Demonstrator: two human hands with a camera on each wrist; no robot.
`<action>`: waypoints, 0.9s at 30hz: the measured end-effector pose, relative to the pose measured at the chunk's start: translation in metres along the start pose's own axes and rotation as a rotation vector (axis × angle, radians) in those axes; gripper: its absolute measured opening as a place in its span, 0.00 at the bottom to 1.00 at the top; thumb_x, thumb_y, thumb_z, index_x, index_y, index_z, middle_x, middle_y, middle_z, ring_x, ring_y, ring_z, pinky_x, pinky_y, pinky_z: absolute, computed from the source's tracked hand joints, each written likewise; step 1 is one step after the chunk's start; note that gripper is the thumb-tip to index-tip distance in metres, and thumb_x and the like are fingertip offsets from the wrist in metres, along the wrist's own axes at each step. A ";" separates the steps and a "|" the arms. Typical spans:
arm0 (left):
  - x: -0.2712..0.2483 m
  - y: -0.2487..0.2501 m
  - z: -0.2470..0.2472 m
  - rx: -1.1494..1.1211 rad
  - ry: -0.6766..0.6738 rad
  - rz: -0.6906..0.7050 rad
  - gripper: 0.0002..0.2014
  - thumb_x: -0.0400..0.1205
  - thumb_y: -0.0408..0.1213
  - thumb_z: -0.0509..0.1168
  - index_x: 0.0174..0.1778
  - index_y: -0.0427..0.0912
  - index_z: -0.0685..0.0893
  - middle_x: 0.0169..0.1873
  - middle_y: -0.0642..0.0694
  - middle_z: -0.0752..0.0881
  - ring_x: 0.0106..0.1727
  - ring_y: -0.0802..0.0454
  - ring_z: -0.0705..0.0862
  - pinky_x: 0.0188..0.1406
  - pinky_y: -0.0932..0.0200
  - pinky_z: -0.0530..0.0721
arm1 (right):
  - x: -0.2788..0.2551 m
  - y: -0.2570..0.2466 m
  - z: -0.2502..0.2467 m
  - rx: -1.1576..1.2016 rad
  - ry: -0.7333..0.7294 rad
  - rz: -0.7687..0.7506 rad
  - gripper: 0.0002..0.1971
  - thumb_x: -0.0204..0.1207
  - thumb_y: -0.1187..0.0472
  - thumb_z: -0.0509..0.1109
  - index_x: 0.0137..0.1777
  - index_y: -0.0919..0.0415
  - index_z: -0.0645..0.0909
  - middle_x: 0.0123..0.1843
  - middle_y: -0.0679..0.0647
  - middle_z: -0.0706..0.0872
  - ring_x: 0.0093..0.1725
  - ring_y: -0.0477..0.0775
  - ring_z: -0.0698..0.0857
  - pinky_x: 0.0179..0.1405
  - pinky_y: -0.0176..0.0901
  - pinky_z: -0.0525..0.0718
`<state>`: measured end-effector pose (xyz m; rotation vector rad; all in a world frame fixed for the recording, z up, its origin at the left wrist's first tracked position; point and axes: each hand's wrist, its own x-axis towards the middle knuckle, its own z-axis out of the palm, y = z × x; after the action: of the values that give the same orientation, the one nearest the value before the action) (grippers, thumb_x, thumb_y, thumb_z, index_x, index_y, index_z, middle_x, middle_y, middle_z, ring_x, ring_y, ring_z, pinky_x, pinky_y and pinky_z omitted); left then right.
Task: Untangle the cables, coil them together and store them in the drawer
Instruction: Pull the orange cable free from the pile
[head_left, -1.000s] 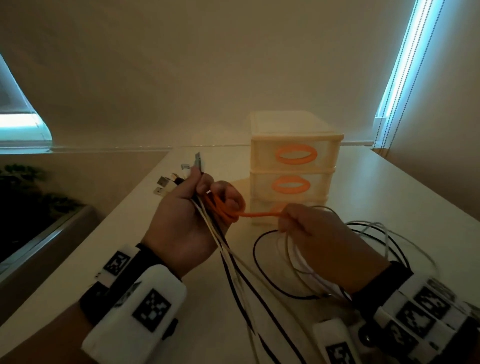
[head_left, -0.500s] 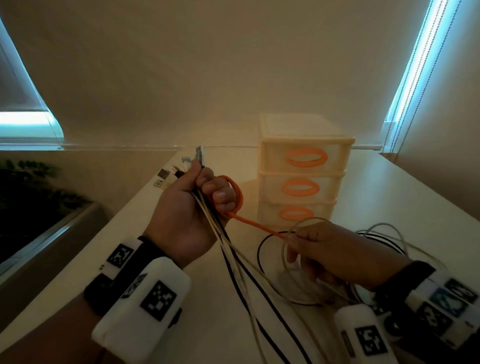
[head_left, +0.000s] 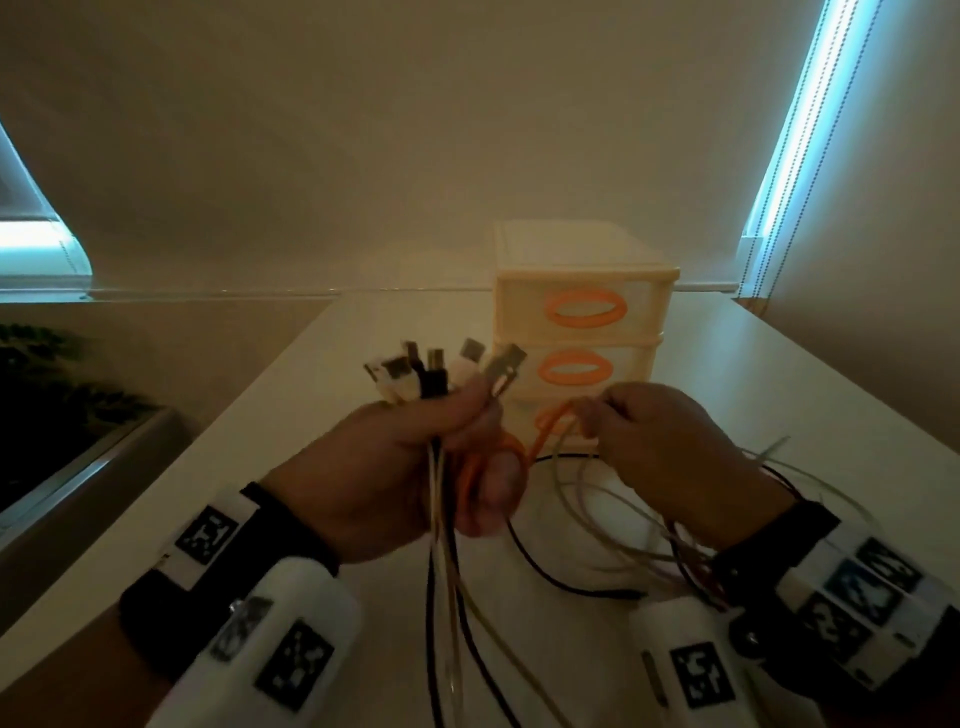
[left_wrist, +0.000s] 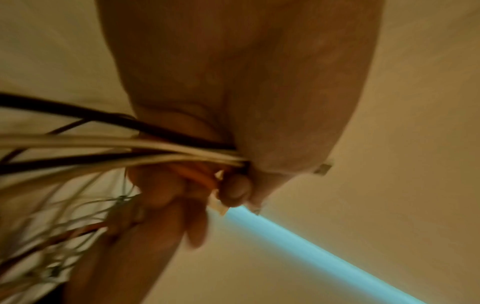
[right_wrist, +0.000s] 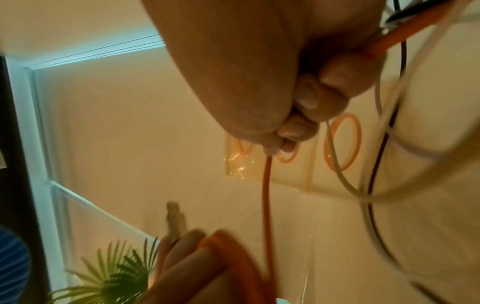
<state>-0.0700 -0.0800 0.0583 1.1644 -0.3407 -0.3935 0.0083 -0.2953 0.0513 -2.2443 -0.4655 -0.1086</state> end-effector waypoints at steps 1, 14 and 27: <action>0.002 -0.007 0.006 0.085 -0.017 -0.063 0.22 0.89 0.49 0.56 0.35 0.35 0.72 0.44 0.32 0.88 0.45 0.37 0.88 0.46 0.51 0.84 | -0.004 -0.004 0.002 0.020 0.088 -0.069 0.14 0.85 0.50 0.67 0.39 0.51 0.85 0.32 0.47 0.85 0.33 0.46 0.82 0.33 0.41 0.76; 0.011 0.003 -0.009 -0.525 0.369 0.307 0.23 0.90 0.53 0.54 0.31 0.46 0.70 0.31 0.50 0.72 0.33 0.52 0.76 0.35 0.61 0.75 | -0.020 -0.002 0.019 -0.170 -0.144 -0.287 0.15 0.87 0.45 0.60 0.42 0.48 0.81 0.32 0.46 0.82 0.36 0.43 0.80 0.33 0.33 0.76; 0.003 0.011 -0.020 -0.503 0.218 0.341 0.22 0.92 0.52 0.50 0.32 0.48 0.70 0.29 0.52 0.69 0.30 0.55 0.72 0.30 0.63 0.74 | -0.013 0.004 0.013 -0.046 -0.292 -0.177 0.11 0.88 0.55 0.60 0.49 0.49 0.83 0.36 0.42 0.85 0.35 0.39 0.82 0.32 0.33 0.77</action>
<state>-0.0564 -0.0610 0.0619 0.6319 -0.2253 -0.0419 -0.0036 -0.2920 0.0364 -2.2698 -0.8262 0.1202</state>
